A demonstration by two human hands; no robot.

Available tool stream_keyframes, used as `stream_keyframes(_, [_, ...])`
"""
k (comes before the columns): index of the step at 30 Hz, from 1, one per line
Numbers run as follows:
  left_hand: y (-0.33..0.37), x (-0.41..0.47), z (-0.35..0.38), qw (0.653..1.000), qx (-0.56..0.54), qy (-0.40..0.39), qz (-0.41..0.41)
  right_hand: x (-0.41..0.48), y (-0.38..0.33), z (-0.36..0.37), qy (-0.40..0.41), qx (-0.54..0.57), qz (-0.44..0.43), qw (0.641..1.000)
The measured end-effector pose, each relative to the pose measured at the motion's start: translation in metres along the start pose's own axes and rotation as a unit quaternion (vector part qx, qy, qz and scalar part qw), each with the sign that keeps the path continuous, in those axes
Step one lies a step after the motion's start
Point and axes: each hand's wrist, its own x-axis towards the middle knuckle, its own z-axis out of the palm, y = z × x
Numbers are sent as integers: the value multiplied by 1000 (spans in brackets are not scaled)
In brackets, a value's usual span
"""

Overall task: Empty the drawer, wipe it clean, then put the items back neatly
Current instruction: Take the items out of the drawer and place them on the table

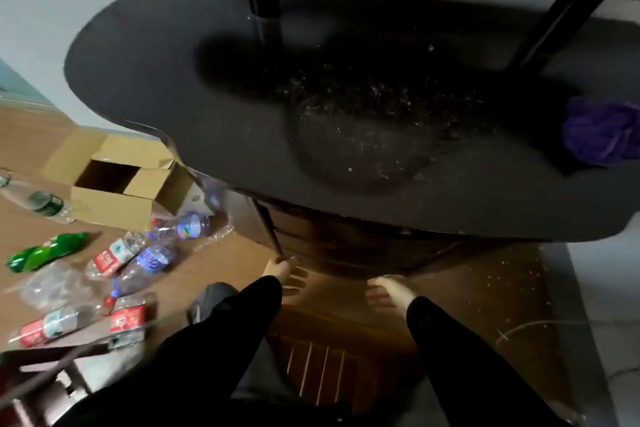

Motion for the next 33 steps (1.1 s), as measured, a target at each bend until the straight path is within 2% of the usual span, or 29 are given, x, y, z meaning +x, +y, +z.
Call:
stream_keyframes(2, [-6, 35, 11, 996, -90, 3, 6, 33, 2, 4, 7, 64, -15, 998])
stream_keyframes(5, [-15, 93, 32, 974, -223, -40, 23, 82, 1, 7, -8, 200, -35, 979])
stream_keyframes(8, [-33, 121, 44, 953, -291, -81, 41, 103, 10, 10, -25, 308, -45, 950])
stream_keyframes(14, [-50, 121, 53, 901, -384, -188, 72, 99, 22, 16, -72, 450, -83, 886])
stream_keyframes(18, [-39, 105, 60, 871, -454, -177, 58, 79, 20, 19, -96, 532, -98, 836])
stream_keyframes(21, [-33, 100, 61, 840, -513, -171, 32, 72, 13, 27, -79, 568, -104, 813])
stream_keyframes(24, [-34, 98, 59, 846, -505, -169, 27, 72, 12, 37, -43, 573, -114, 811])
stream_keyframes(30, [-50, 88, 54, 892, -429, -135, 32, 64, 25, 37, 5, 585, -146, 798])
stream_keyframes(33, [-76, 84, 45, 911, -393, -120, 16, 57, 50, 32, 2, 571, -131, 810])
